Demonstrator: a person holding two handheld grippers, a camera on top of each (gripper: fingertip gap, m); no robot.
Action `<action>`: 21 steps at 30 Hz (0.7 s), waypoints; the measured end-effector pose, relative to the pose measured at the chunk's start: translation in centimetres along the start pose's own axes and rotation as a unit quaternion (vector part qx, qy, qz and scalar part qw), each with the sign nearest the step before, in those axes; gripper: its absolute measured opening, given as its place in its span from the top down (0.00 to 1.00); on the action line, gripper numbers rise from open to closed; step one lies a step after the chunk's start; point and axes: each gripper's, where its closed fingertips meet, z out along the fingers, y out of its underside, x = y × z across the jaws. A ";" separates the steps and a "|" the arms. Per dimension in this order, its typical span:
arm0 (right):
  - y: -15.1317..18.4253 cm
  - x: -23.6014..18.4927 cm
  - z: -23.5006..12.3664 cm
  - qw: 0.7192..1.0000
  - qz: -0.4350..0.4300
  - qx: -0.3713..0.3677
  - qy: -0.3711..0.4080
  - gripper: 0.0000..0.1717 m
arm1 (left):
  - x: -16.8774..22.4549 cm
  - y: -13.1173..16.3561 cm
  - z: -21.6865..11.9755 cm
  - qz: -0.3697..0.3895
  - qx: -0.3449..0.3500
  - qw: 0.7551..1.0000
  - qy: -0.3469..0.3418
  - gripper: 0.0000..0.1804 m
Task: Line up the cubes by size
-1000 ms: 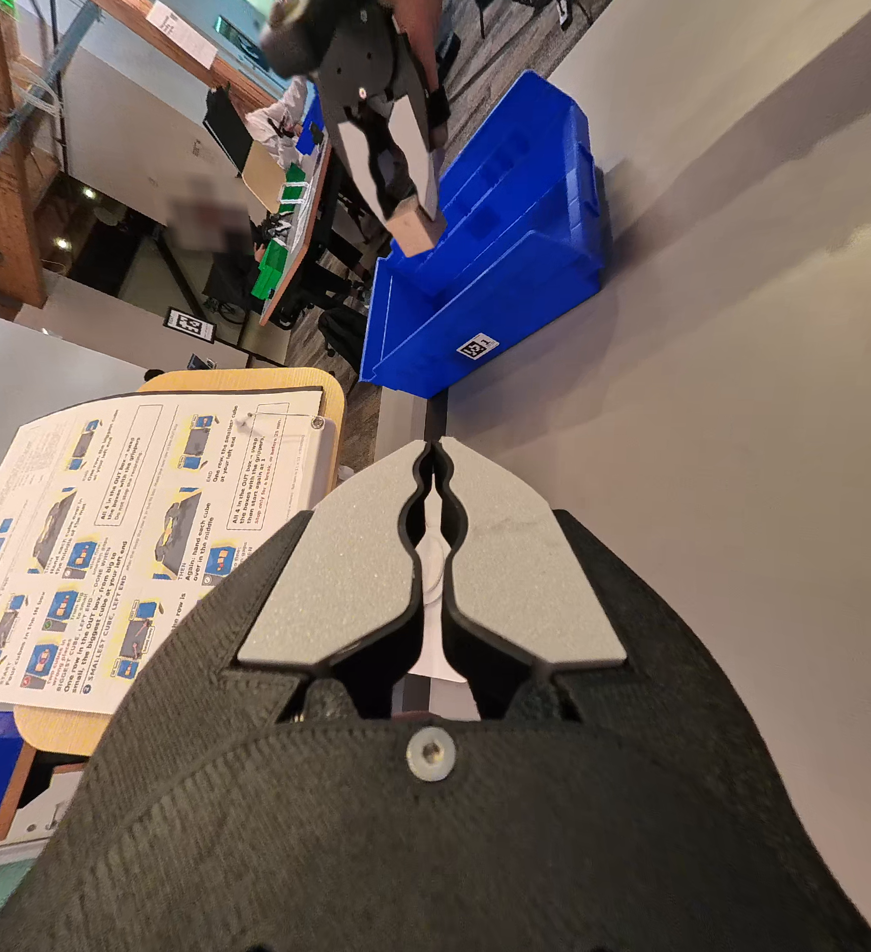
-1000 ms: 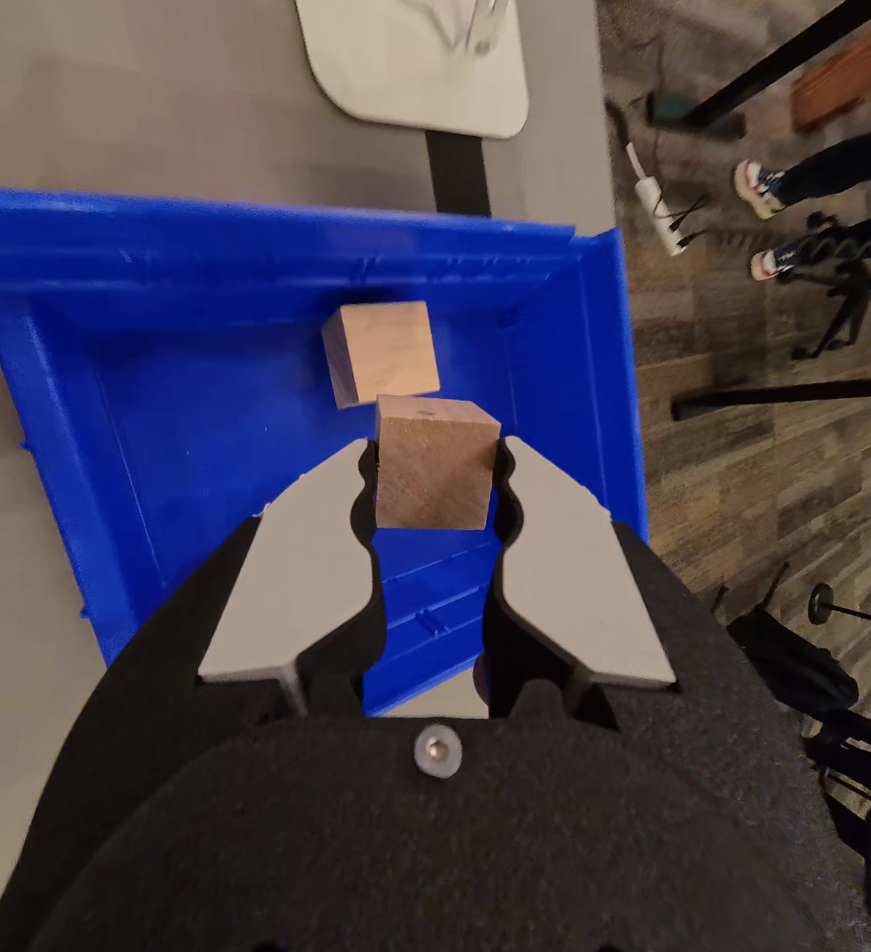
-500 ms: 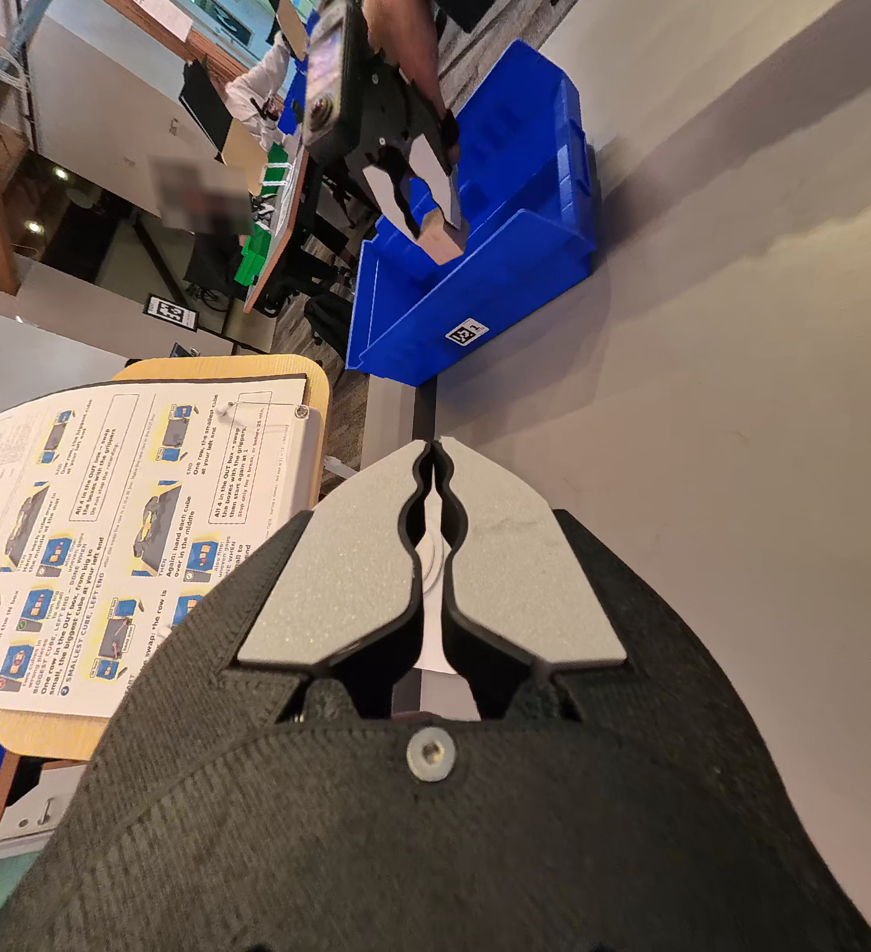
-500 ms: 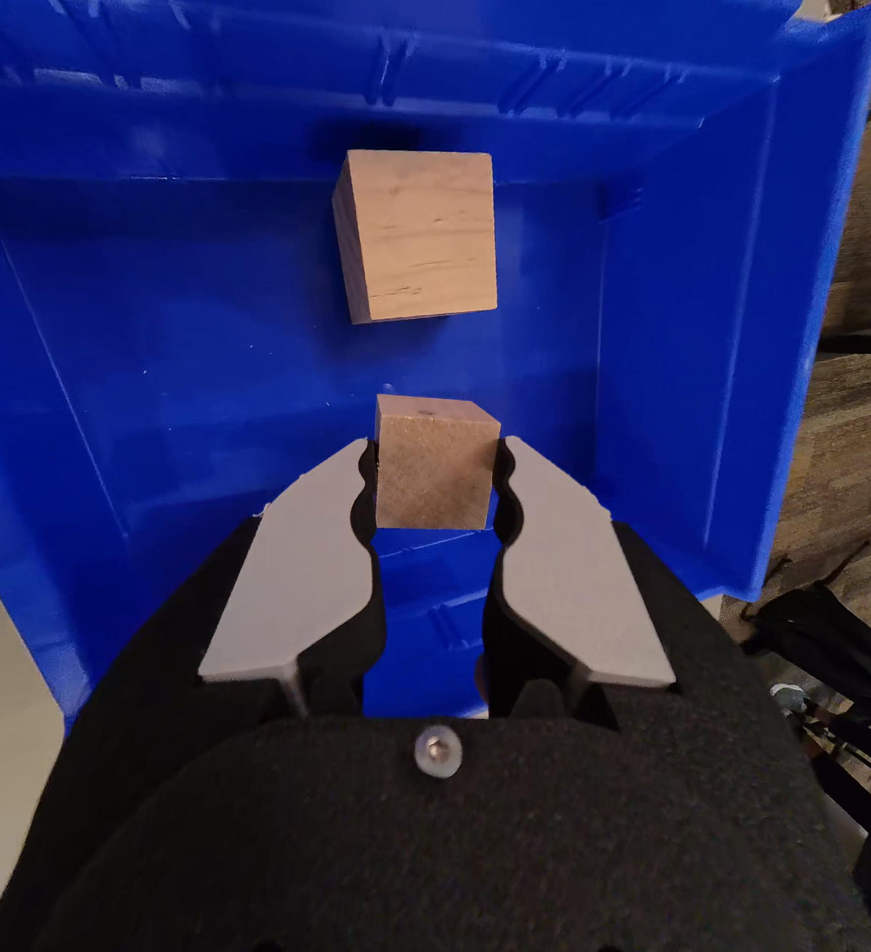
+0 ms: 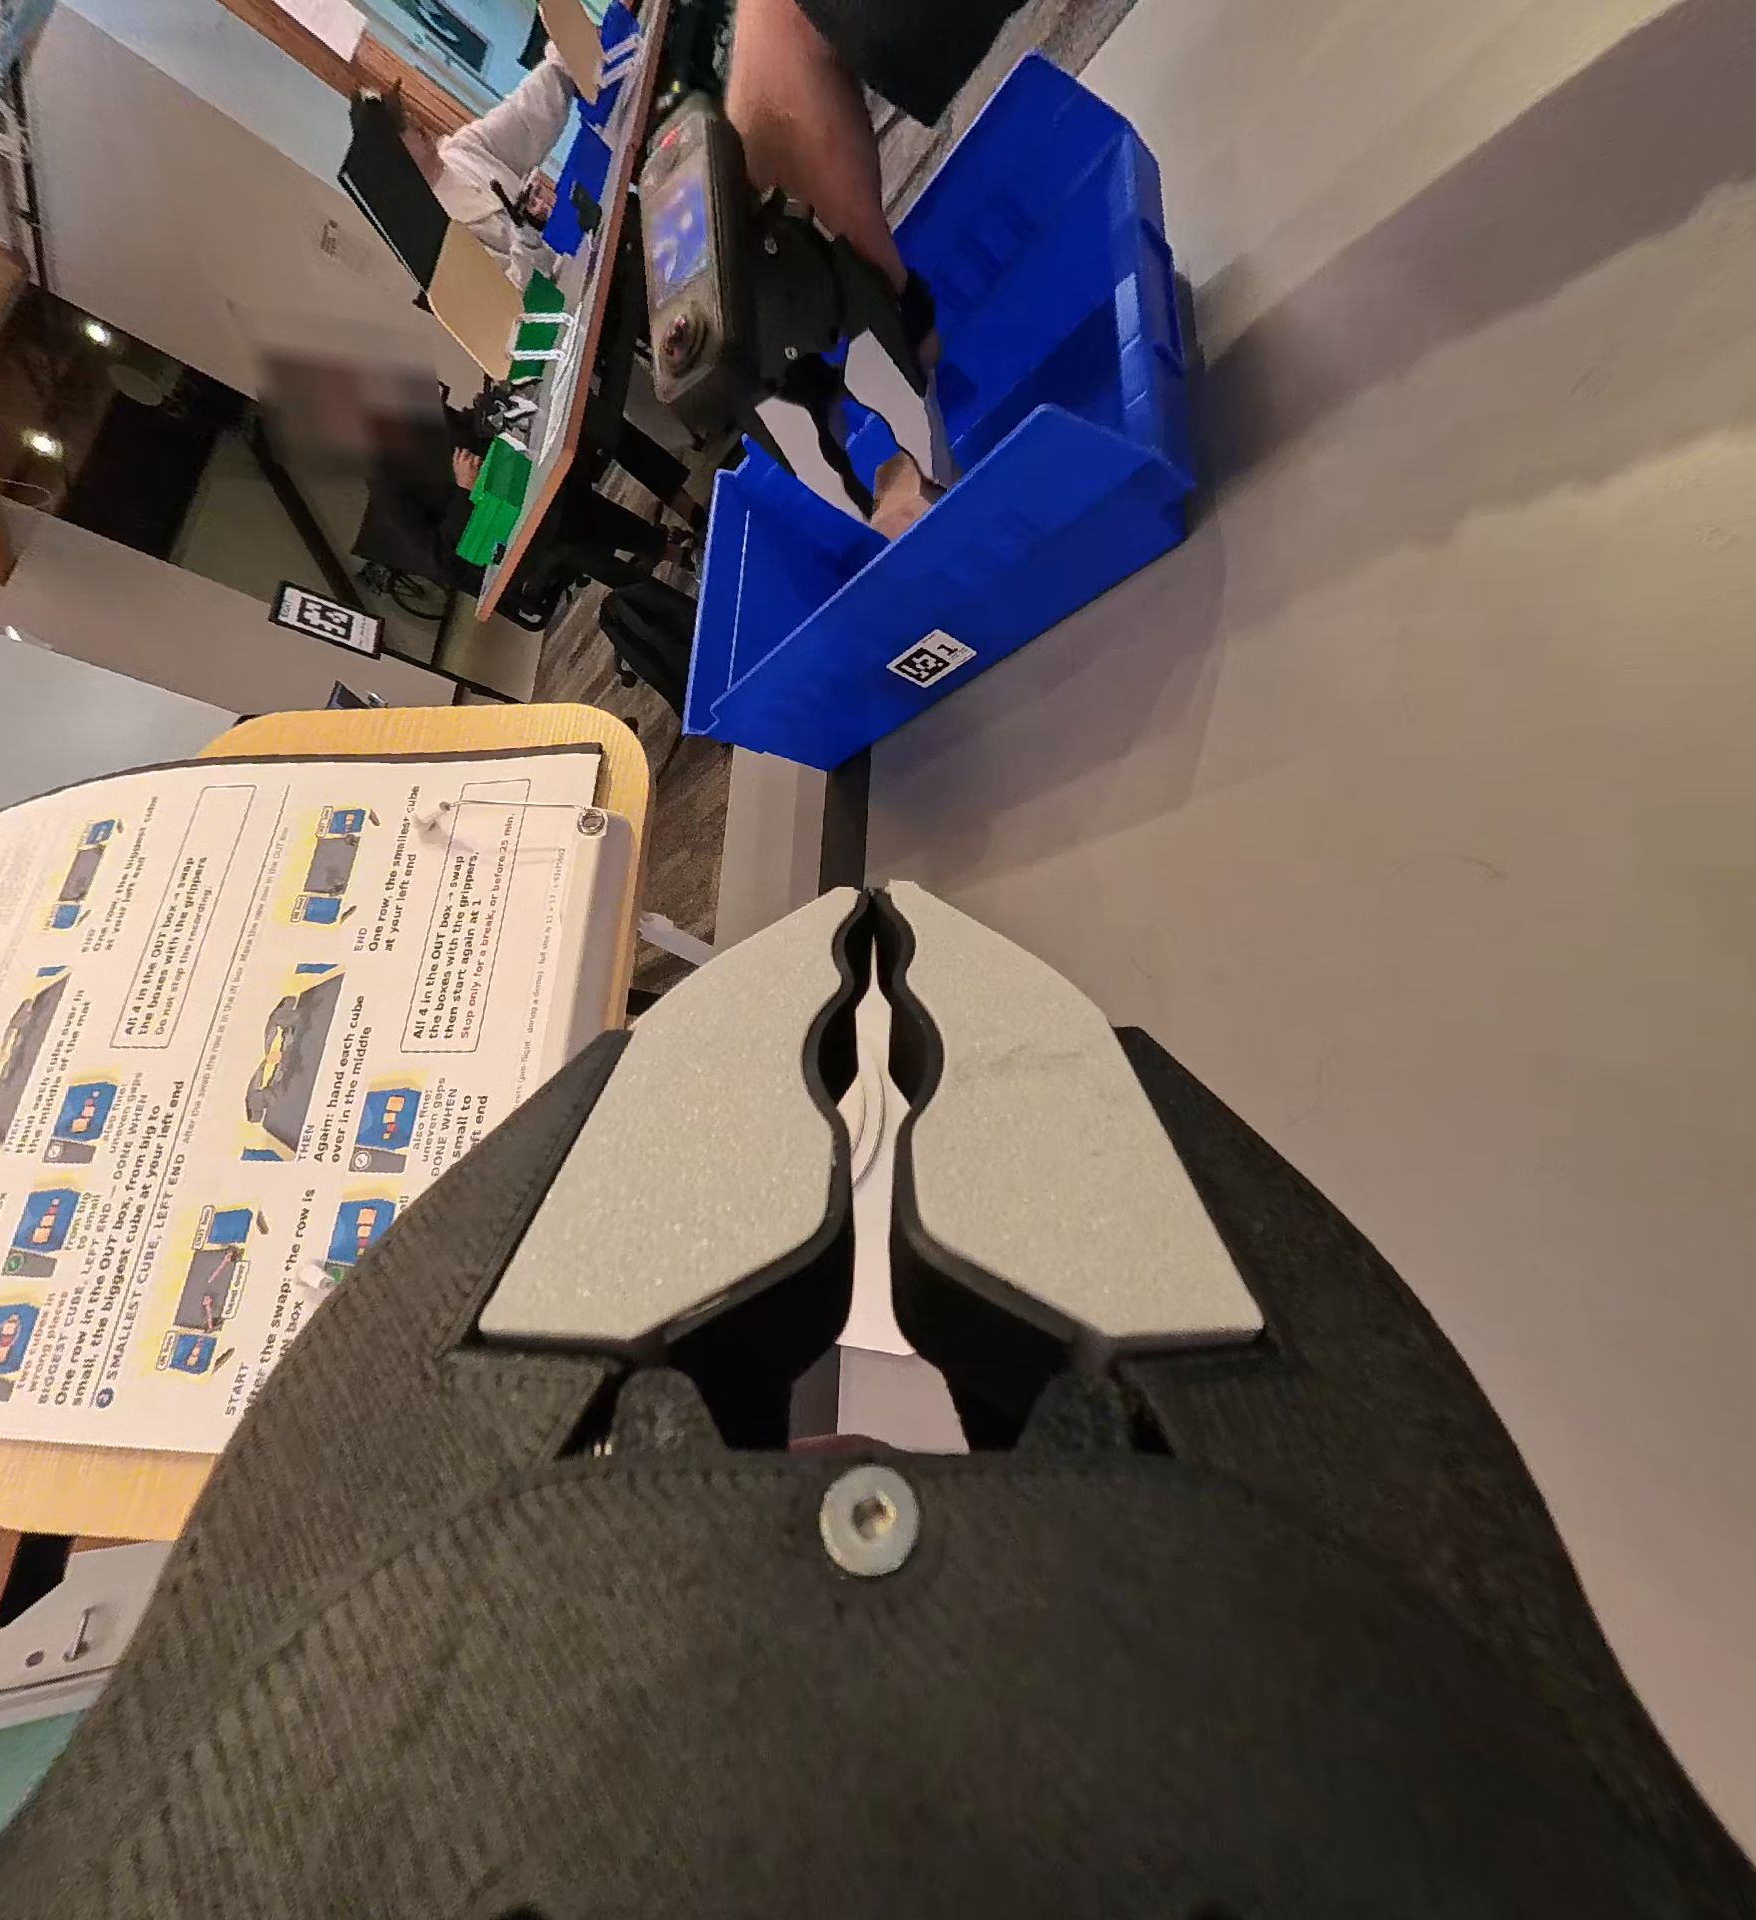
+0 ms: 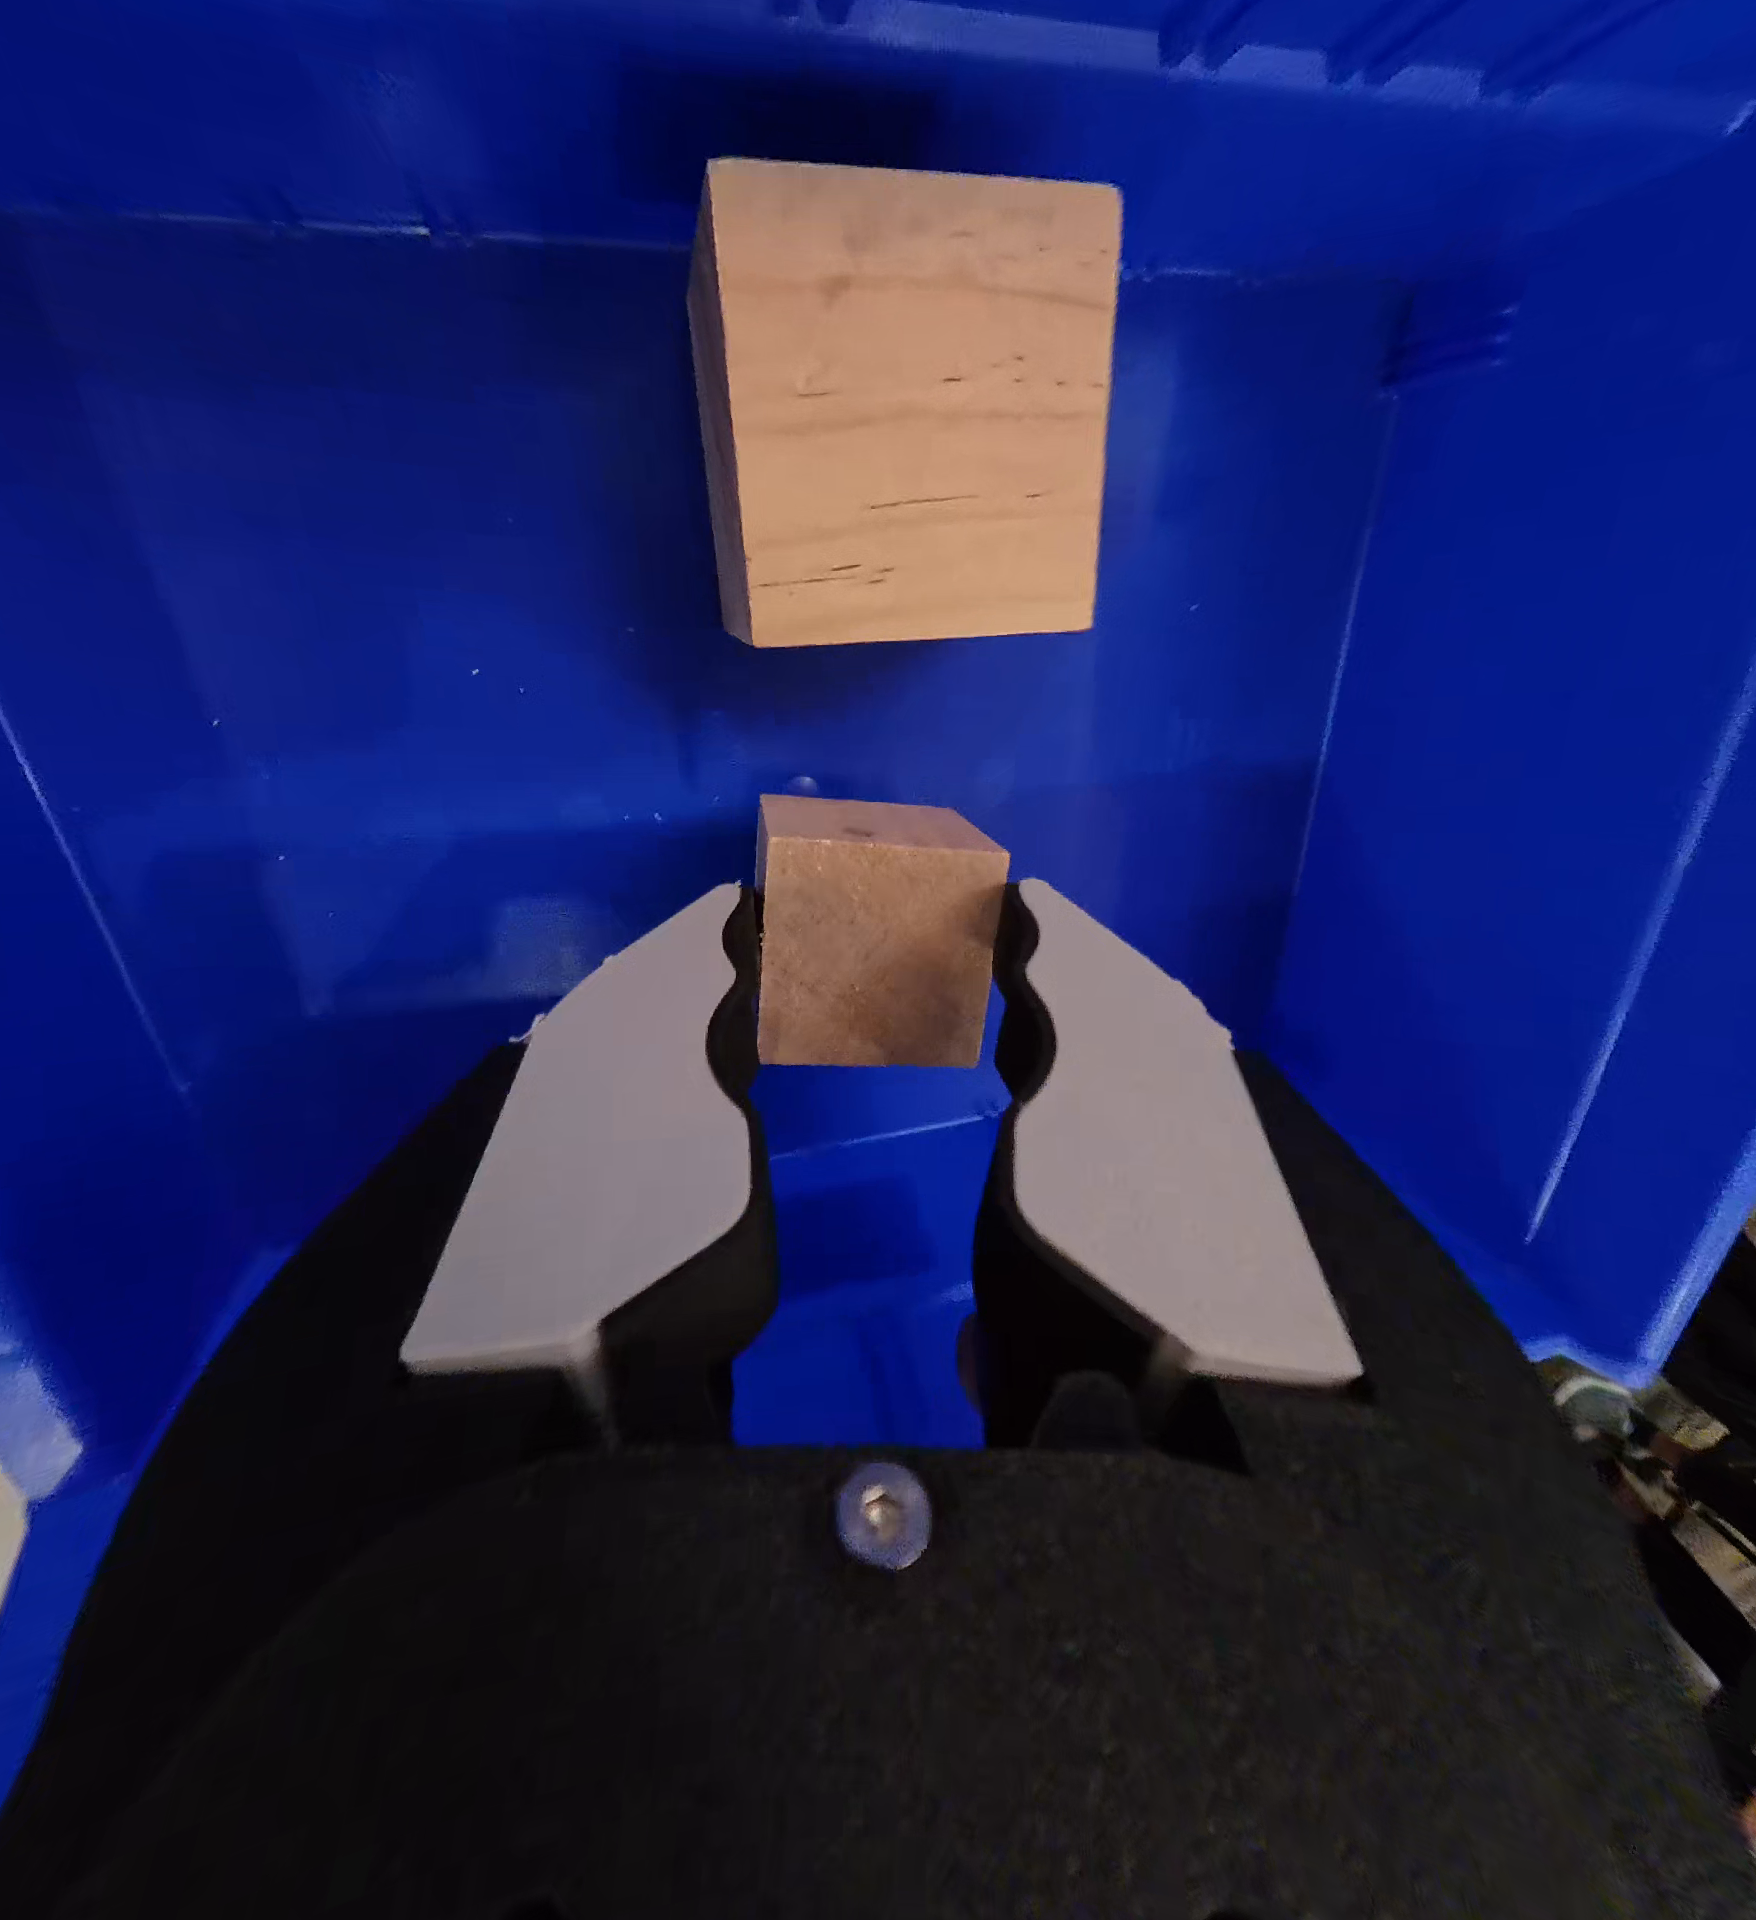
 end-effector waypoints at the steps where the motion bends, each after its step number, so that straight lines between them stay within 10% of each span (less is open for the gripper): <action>1: -0.1 -0.2 0.0 1.000 -0.003 -0.009 -0.006 0.75 | 0.0 0.0 0.0 0.000 -0.001 1.000 0.001 1.00; 21: -1.8 -0.1 1.7 0.997 -0.056 -0.007 -0.047 0.75 | 0.3 0.3 0.4 -0.003 -0.001 1.000 0.006 1.00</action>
